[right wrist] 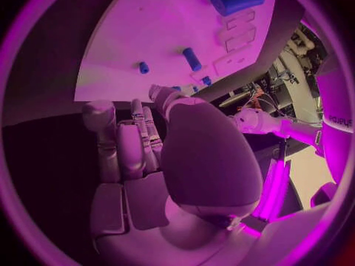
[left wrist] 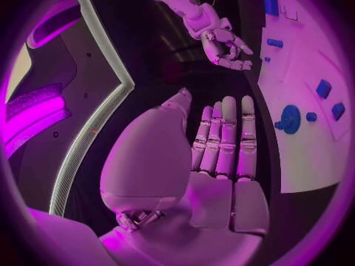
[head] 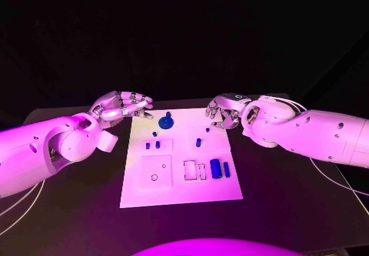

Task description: Assemble the parts on the task board

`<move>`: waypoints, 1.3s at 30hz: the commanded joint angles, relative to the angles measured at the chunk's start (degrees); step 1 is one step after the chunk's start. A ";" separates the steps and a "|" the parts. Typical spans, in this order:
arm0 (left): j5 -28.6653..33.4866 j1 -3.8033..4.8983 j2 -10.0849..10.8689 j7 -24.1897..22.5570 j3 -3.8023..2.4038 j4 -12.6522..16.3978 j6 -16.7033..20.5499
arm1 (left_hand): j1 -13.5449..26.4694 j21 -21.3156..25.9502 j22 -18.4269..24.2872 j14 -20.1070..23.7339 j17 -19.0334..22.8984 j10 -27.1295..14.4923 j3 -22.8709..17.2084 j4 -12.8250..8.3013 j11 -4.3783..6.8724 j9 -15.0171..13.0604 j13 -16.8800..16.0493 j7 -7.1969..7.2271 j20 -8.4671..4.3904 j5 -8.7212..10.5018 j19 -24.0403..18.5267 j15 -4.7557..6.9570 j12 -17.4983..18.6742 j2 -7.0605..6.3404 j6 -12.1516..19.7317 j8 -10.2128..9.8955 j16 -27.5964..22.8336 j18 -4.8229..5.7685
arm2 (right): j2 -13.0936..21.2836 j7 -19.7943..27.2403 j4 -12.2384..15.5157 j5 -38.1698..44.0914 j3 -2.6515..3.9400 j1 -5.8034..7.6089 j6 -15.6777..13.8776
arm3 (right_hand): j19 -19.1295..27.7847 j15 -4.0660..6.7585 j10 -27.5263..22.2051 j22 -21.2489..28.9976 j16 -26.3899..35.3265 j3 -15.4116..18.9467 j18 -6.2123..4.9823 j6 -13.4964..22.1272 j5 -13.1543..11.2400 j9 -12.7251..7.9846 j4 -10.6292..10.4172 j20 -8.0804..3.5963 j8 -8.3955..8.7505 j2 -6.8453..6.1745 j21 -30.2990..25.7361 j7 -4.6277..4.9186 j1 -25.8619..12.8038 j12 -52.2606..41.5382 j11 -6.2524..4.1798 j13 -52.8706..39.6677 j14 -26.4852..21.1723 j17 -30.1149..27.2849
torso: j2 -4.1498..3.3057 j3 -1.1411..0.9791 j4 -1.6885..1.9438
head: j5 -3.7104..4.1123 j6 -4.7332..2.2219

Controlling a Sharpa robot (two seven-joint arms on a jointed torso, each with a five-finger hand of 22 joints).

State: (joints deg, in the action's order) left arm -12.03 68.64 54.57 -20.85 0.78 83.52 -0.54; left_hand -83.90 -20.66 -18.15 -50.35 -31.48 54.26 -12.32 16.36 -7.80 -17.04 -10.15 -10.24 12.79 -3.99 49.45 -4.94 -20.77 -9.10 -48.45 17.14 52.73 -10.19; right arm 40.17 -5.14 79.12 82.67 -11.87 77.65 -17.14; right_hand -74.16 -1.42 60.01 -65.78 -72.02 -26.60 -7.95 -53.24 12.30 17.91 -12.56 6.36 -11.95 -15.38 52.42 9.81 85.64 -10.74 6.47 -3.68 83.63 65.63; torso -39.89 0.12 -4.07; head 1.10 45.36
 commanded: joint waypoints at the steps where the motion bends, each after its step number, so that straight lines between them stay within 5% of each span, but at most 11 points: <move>1: 2.72 -0.04 0.06 -3.25 -0.07 1.08 2.60 | -0.74 0.52 0.34 0.18 0.14 -0.04 0.39 -0.01 -0.28 0.09 0.10 -0.44 0.31 -0.08 0.20 -0.37 0.35 0.01 -0.10 -0.28 -0.31 -0.25 | -0.95 -0.99 -0.60 4.67 -0.08 -0.44 1.01 | -0.08 -0.04 0.32 -0.16 -0.33 -0.44 0.59 -0.40 0.29 0.05 0.12 0.05 0.00 -0.03 0.32 -0.05 -0.57 0.37 -0.22 -0.06 1.54 0.16 | -0.13 -0.05 -0.24 | -0.24 -0.18; 22: 3.82 -0.06 0.06 -3.49 -0.07 1.86 5.52 | -1.35 3.02 2.11 2.10 1.40 -0.94 2.15 0.04 -1.46 0.52 0.50 -2.25 0.71 -0.08 1.51 -1.39 1.05 0.52 1.26 -1.34 -1.45 -0.23 | -3.32 -2.40 -2.91 6.03 -0.30 -2.07 4.94 | 0.11 0.05 0.16 -0.21 -0.52 0.02 0.54 -0.53 -0.01 0.03 0.23 -0.01 0.13 -0.72 0.02 -0.22 -2.46 0.75 -0.42 -0.02 1.56 0.11 | -0.13 -0.12 -0.22 | -0.97 0.55; 28: 3.79 -0.05 -0.03 -3.25 -0.07 1.68 5.43 | -2.17 3.41 2.39 2.35 1.67 -1.03 1.95 -0.17 -1.52 0.52 0.50 -2.33 0.74 -0.14 1.76 -1.45 0.97 1.08 1.29 -1.33 -1.60 -0.25 | -4.01 -1.64 -3.45 4.39 -0.30 -2.48 3.08 | -0.15 0.28 1.45 -0.81 -0.87 -2.57 0.62 -1.82 -1.36 0.32 1.24 -0.23 -0.36 1.30 0.51 -0.62 -2.30 0.56 -0.69 -0.09 1.62 0.23 | -0.19 -0.07 -0.12 | -1.28 0.63; 39: 3.69 -0.05 0.05 -2.74 -0.07 1.46 5.41 | -2.88 3.70 2.60 2.42 1.87 -1.08 1.69 -0.31 -1.53 0.52 0.51 -2.34 0.74 -0.14 1.98 -1.44 0.92 1.42 1.31 -1.32 -1.64 -0.26 | -5.20 -1.65 -5.31 3.21 -0.31 -2.96 3.58 | -0.39 0.46 3.18 -1.51 -1.22 -5.15 0.71 -3.16 -1.21 0.93 2.50 -0.41 -1.10 2.11 1.10 -0.85 -3.08 0.56 -0.88 -0.08 1.70 0.34 | -0.33 -0.12 0.16 | -1.45 0.91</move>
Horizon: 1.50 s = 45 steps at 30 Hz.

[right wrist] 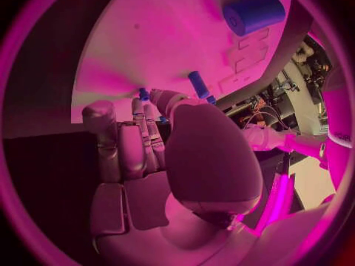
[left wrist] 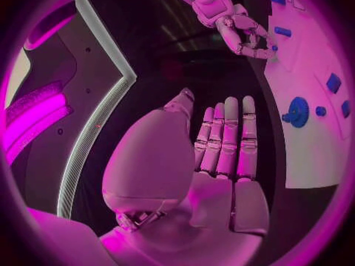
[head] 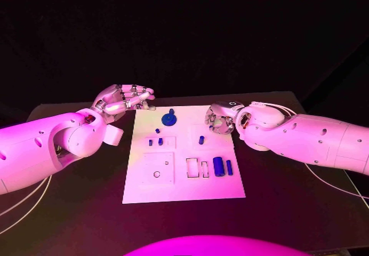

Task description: Assemble the parts on the task board

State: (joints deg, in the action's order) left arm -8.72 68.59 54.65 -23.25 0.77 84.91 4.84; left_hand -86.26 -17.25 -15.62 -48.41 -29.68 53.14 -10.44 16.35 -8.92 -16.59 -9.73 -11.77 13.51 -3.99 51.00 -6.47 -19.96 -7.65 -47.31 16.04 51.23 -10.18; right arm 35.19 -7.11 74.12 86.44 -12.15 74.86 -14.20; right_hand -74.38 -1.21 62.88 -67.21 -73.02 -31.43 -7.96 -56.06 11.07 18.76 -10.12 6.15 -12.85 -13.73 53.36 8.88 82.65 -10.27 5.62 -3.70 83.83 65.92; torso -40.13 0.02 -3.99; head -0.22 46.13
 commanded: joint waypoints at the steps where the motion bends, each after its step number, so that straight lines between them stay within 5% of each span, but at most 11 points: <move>1: 0.37 0.01 -0.02 -0.31 -0.06 0.08 0.03 | -0.62 0.34 0.11 0.50 0.10 0.01 -0.24 -0.32 -0.41 0.09 0.10 -0.83 0.03 -0.15 0.46 0.09 0.11 0.01 0.19 -0.23 -0.16 -0.27 | -0.30 0.28 -0.47 -0.59 -0.03 -0.23 0.85 | -0.20 0.28 0.48 -0.18 -0.30 -0.56 0.75 -0.46 0.03 0.16 0.25 -0.21 -0.29 0.52 0.27 0.06 -0.18 0.12 -0.05 -0.06 1.51 0.11 | -0.09 -0.04 0.08 | -0.12 0.17; 21: -0.09 0.01 0.15 0.33 -0.06 0.38 -0.05 | -0.83 0.61 0.29 0.71 0.28 -0.17 -0.29 -0.26 -0.50 0.12 0.14 -0.93 0.07 -0.12 0.48 0.01 0.15 0.06 0.33 -0.30 -0.28 -0.23 | -0.54 -0.64 -0.99 0.23 -0.13 -0.76 2.84 | -0.31 0.56 2.10 -0.97 -0.59 -2.60 0.81 -1.15 -1.45 1.05 2.62 -0.43 -1.04 0.89 0.78 -0.21 -1.32 0.55 -0.41 -0.12 1.50 0.09 | -0.02 -0.10 -0.11 | -0.01 0.85; 37: -0.34 0.01 0.14 0.30 -0.06 0.41 -0.04 | -0.86 0.75 0.37 0.80 0.36 -0.24 -0.28 -0.21 -0.55 0.13 0.15 -0.97 0.09 -0.10 0.50 -0.03 0.15 0.07 0.37 -0.32 -0.33 -0.23 | -0.63 -3.14 -1.03 3.65 -0.31 -1.37 1.94 | -1.26 1.29 5.24 -3.90 -2.59 -6.38 1.26 -2.52 -1.60 2.46 8.78 -1.31 -2.58 2.25 4.08 -0.59 -0.56 0.69 -1.10 -0.41 2.06 2.26 | -0.05 -0.10 -0.04 | -0.01 1.17; 45: -0.55 0.01 0.19 0.32 -0.06 0.40 -0.03 | -0.86 0.75 0.37 0.80 0.36 -0.24 -0.28 -0.21 -0.55 0.13 0.15 -0.97 0.09 -0.10 0.50 -0.03 0.15 0.07 0.37 -0.32 -0.33 -0.23 | -0.02 -3.58 -0.36 4.02 -0.33 -1.46 0.50 | -0.05 0.42 3.13 -3.44 -1.60 -5.54 1.04 -0.10 -1.61 2.21 8.39 -0.49 -1.35 -0.47 2.37 0.19 -5.66 2.50 -0.16 -0.14 1.53 0.62 | -0.02 -0.10 -0.14 | -0.14 1.26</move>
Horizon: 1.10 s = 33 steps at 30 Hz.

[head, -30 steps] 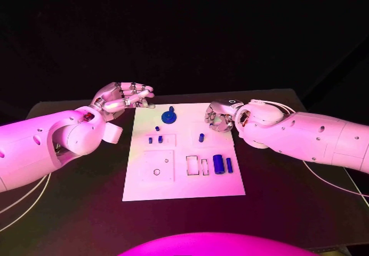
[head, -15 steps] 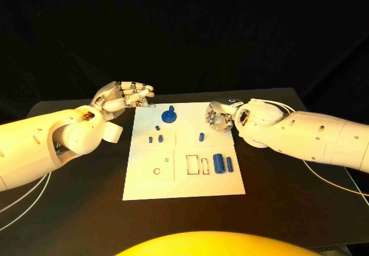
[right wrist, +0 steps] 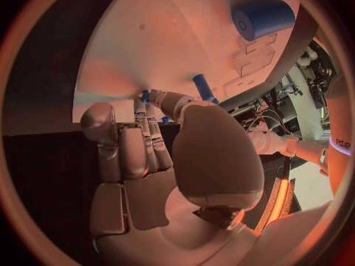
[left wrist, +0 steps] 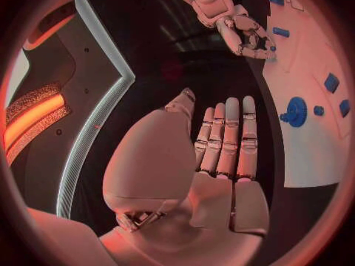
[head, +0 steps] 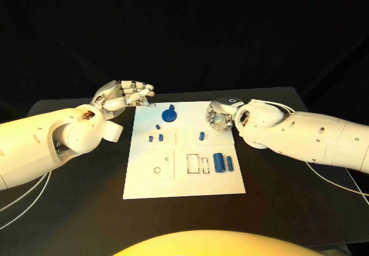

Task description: Assemble the parts on the task board

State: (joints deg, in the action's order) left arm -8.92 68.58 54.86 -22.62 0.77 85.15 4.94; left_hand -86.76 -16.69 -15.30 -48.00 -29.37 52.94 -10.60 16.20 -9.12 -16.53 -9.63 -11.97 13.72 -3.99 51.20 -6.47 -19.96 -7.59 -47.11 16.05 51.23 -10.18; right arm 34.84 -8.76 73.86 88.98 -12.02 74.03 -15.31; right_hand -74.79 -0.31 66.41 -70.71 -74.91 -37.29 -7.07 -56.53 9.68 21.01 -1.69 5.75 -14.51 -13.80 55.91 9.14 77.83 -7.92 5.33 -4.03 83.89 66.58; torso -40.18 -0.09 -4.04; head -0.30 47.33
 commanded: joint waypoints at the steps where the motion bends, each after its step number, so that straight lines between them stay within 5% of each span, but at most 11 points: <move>1: -0.38 0.02 -0.02 -0.29 -0.06 0.18 -0.14 | -0.37 0.19 0.05 0.40 0.05 -0.04 -0.11 -0.05 -0.36 0.07 0.05 -0.77 -0.12 -0.10 0.30 -0.03 0.15 0.01 0.16 -0.32 -0.33 -0.23 | 0.39 -1.93 -0.05 1.49 -0.47 -0.66 1.54 | 0.34 -0.49 -0.40 0.04 0.28 0.39 0.16 0.40 -0.37 -0.02 -0.10 -0.04 0.31 -0.49 -0.16 -0.07 -1.10 0.18 0.14 0.17 1.47 -0.04 | 0.02 0.02 -0.10 | -0.05 0.00; 26: -0.57 0.02 -0.12 0.03 -0.06 0.21 -0.16 | -0.33 0.38 0.17 0.51 0.16 -0.15 -0.06 0.06 -0.42 0.09 0.07 -0.85 -0.09 -0.07 0.32 -0.09 0.16 0.03 0.25 -0.36 -0.38 -0.22 | 0.15 -1.00 0.55 -0.37 -0.47 -1.02 1.53 | -0.27 -0.13 0.89 -0.53 -0.12 0.03 0.27 -0.53 -1.01 0.43 0.12 -0.01 -0.39 0.44 0.63 -0.43 -1.53 -0.35 -0.30 -0.21 1.55 0.32 | -0.02 0.04 0.04 | 0.40 -0.09; 33: -0.57 0.02 -0.14 0.07 -0.06 0.24 -0.10 | -0.31 0.44 0.21 0.54 0.20 -0.18 -0.06 0.10 -0.43 0.09 0.07 -0.87 -0.08 -0.07 0.33 -0.11 0.15 0.06 0.26 -0.36 -0.39 -0.22 | -0.38 -0.58 0.12 -1.94 -0.47 -1.29 3.40 | -1.08 0.25 1.93 -1.27 -1.34 -0.05 0.52 -1.60 -2.53 1.03 -0.38 -0.16 -1.28 2.01 1.74 -1.06 -2.47 -0.63 -0.80 -0.41 1.95 1.82 | -0.06 0.06 0.07 | 0.28 0.16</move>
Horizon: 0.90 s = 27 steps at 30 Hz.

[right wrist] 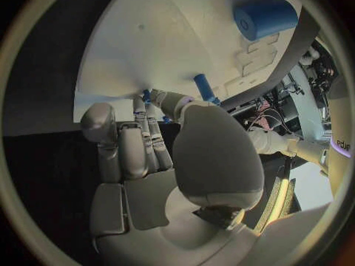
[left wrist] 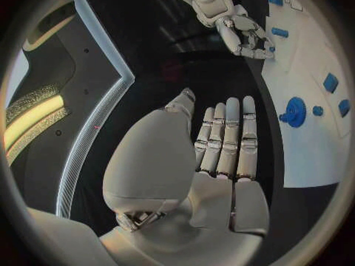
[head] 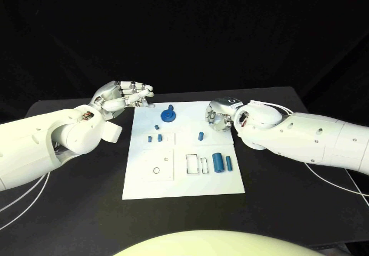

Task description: Assemble the parts on the task board

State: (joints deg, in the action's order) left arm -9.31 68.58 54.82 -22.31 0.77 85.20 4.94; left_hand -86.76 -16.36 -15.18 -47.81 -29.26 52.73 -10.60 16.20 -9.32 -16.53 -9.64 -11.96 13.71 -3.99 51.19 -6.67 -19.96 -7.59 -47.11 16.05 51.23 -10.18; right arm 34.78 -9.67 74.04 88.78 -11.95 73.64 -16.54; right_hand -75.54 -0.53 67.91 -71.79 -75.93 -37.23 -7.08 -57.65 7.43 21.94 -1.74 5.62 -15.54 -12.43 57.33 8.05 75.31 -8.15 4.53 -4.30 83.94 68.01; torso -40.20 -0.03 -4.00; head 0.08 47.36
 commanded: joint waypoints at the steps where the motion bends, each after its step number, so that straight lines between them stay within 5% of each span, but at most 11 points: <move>1: -0.18 0.02 -0.10 -0.28 -0.06 0.20 -0.04 | -0.31 0.11 0.09 0.34 0.09 0.03 -0.06 0.10 -0.23 0.10 0.09 -0.87 -0.08 -0.07 0.34 0.09 0.15 0.06 0.27 -0.37 -0.39 -0.22 | -0.36 0.34 -0.19 -1.97 -0.53 -0.94 4.85 | -0.92 0.68 1.02 -0.85 -1.30 -0.45 0.72 -1.14 -0.53 0.43 -0.24 -0.17 -0.78 1.81 1.41 -0.27 0.36 -0.59 -0.26 -0.24 2.25 1.70 | -0.03 -0.01 0.01 | -0.12 0.15; 4: -0.20 0.02 -0.09 -0.56 -0.06 0.25 0.37 | -0.43 0.17 0.13 0.37 0.13 0.02 -0.12 0.07 -0.22 0.10 0.09 -0.86 -0.07 -0.10 0.37 0.08 0.14 0.14 0.27 -0.36 -0.40 -0.22 | -0.42 0.20 -0.61 -2.36 -0.53 -1.04 5.40 | -1.70 0.97 1.60 -1.74 -2.40 -1.77 0.98 -1.09 -1.52 1.00 0.65 -0.49 -1.32 4.07 2.76 -0.32 1.48 -0.56 -0.51 -0.28 2.59 3.09 | 0.00 0.01 -0.03 | -0.20 0.32; 7: -0.21 0.02 -0.08 -0.71 -0.06 0.28 0.62 | -0.77 0.32 0.23 0.40 0.23 0.02 -0.31 -0.02 -0.20 0.10 0.09 -0.83 -0.07 -0.15 0.44 0.10 0.09 0.30 0.25 -0.34 -0.41 -0.24 | -0.41 -0.02 -0.95 -2.17 -0.53 -1.09 5.80 | -2.25 1.02 2.15 -2.56 -3.34 -2.86 1.21 -1.03 -1.62 1.52 1.76 -0.65 -1.81 4.86 3.94 -0.31 1.93 -0.52 -0.60 -0.31 2.83 4.28 | -0.01 0.02 -0.10 | -0.20 0.35; 27: -1.01 0.02 -0.06 -1.17 -0.06 0.35 1.51 | -1.11 0.55 0.38 0.44 0.38 -0.12 -0.44 -0.08 -0.28 0.18 0.14 -0.97 -0.06 -0.16 0.58 0.08 0.10 0.27 0.64 -0.53 -0.40 -0.25 | -0.01 -1.42 0.18 1.59 -0.53 -1.19 2.43 | -2.92 1.22 3.12 -3.85 -4.25 -4.28 1.49 -1.44 -1.66 2.21 3.33 -0.95 -2.55 4.95 5.65 -0.76 1.74 -0.37 -0.91 -0.29 3.04 5.23 | 0.02 -0.13 -0.02 | -0.28 0.45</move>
State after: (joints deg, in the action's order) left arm -9.81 68.58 54.83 -22.54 0.77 85.36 6.17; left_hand -87.28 -16.12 -14.85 -47.81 -28.93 52.73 -10.77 16.04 -9.32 -16.41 -9.56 -11.97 13.50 -3.99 51.40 -6.67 -19.96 -7.53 -46.69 15.71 51.01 -10.18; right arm 34.72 -9.79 74.13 88.91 -11.81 73.39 -16.87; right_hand -78.09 0.44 69.21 -74.95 -80.01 -41.23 -6.46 -58.78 5.67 24.10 1.44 4.72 -17.74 -9.18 62.76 7.55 75.87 -8.31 5.02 -4.33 84.03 73.19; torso -40.19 -0.13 -4.01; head -0.18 47.81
